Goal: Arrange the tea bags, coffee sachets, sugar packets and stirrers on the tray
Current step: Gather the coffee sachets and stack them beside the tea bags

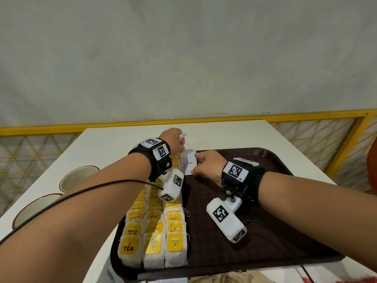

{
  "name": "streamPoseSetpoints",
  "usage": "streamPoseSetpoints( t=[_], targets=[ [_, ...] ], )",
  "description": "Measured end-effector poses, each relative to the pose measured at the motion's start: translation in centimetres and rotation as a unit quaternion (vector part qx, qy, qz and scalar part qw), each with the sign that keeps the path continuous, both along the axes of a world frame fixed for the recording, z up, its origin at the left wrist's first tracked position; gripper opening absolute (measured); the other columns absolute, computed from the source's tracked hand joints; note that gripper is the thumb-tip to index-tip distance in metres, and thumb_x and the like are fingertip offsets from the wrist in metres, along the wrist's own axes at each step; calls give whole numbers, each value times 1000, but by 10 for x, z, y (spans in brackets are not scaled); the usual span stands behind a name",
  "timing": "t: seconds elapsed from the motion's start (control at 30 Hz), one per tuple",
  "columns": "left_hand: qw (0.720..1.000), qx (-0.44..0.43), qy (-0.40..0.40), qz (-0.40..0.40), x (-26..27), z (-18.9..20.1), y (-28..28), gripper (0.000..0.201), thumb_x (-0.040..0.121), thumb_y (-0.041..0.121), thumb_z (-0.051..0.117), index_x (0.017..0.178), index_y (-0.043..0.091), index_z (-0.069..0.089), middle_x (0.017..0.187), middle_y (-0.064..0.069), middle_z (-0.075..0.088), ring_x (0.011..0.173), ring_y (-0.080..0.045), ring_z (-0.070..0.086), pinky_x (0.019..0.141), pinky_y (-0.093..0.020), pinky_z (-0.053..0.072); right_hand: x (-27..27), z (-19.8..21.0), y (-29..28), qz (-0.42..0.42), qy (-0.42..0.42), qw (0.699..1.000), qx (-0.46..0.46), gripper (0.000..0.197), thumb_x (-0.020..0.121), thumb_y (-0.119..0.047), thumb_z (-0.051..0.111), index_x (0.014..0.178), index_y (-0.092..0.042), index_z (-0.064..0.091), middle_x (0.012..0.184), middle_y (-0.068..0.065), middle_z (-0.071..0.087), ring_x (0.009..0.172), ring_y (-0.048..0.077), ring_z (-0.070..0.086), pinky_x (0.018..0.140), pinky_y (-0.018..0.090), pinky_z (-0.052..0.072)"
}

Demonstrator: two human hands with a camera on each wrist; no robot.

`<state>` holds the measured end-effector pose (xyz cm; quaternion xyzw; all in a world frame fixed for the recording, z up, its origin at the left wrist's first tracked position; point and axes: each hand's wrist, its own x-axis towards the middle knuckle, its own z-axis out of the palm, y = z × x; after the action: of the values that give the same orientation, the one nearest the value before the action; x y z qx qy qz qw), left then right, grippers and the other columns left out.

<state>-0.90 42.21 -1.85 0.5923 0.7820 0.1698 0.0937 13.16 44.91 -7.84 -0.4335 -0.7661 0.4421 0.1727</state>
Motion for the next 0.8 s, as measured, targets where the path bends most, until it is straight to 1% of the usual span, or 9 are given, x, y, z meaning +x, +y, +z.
streamPoseSetpoints(
  t=[0.1, 0.17, 0.27, 0.37, 0.5, 0.57, 0.67, 0.73, 0.8],
  targets=[
    [1000, 18, -22, 10, -6, 3, -3, 23, 82, 8, 63, 69, 19, 47, 80, 0, 54, 80, -21, 52, 63, -26, 38, -1, -2, 2, 8, -10, 1000, 6, 62, 48, -20, 71, 101, 10, 61, 105, 29, 63, 87, 33, 66, 88, 58, 50],
    [998, 31, -47, 18, -11, 4, -6, 26, 82, 8, 64, 67, 20, 47, 74, 3, 52, 78, -21, 52, 58, -25, 38, 4, 20, -19, -2, -15, 1000, 8, 58, 60, -10, 73, 110, 14, 55, 112, 31, 61, 106, 43, 60, 92, 57, 48],
    [995, 40, -85, 24, -16, 5, -12, 24, 81, 11, 68, 69, 19, 49, 75, 2, 52, 77, -21, 52, 59, -25, 39, 7, 27, -22, 5, -43, 999, 5, 44, 74, -4, 67, 116, 8, 57, 115, 25, 63, 108, 39, 59, 93, 44, 49],
    [989, 56, -133, 23, -18, 6, -17, 17, 88, 27, 63, 80, 14, 56, 78, 0, 60, 73, -20, 54, 65, -27, 42, 7, 25, -18, -3, -29, 1000, 3, 56, 74, -4, 70, 128, 0, 56, 123, 15, 63, 112, 30, 60, 97, 39, 49],
    [935, 94, -341, 0, -8, 12, -33, 35, 101, 37, 37, 85, 13, 57, 90, -3, 67, 75, -17, 56, 68, -29, 45, 10, 35, -21, -58, 79, 995, -7, 52, 83, -1, 64, 134, 0, 50, 133, 15, 56, 123, 25, 53, 107, 38, 41],
    [908, 99, -406, -41, -3, 14, -39, 41, 103, 37, 31, 87, 18, 64, 106, -5, 66, 93, -18, 59, 84, -33, 46, 10, 46, -25, -57, 165, 983, -48, 49, 88, -9, 63, 135, -4, 51, 130, 11, 58, 120, 20, 55, 104, 35, 44],
    [876, 63, -464, -117, 7, 15, -47, 42, 103, 41, 24, 116, 27, 62, 125, 0, 60, 115, -16, 56, 101, -32, 39, 8, 62, -36, -25, 242, 963, -119, 33, 94, -18, 58, 124, -5, 58, 108, 8, 63, 102, 18, 61, 92, 36, 53],
    [881, 38, -451, -138, 14, 18, -52, 46, 102, 45, 21, 129, 30, 55, 128, 9, 56, 118, -8, 51, 101, -24, 34, 9, 68, -41, -8, 264, 956, -129, 26, 96, -16, 56, 116, 0, 60, 98, 8, 64, 87, 16, 66, 82, 37, 58],
    [884, 35, -445, -136, 16, 21, -55, 45, 102, 44, 24, 131, 25, 53, 125, 6, 59, 113, -9, 55, 95, -21, 40, 11, 70, -42, -12, 261, 958, -120, 17, 95, -13, 56, 105, 1, 61, 89, 6, 64, 75, 13, 66, 76, 37, 59]
  ],
)
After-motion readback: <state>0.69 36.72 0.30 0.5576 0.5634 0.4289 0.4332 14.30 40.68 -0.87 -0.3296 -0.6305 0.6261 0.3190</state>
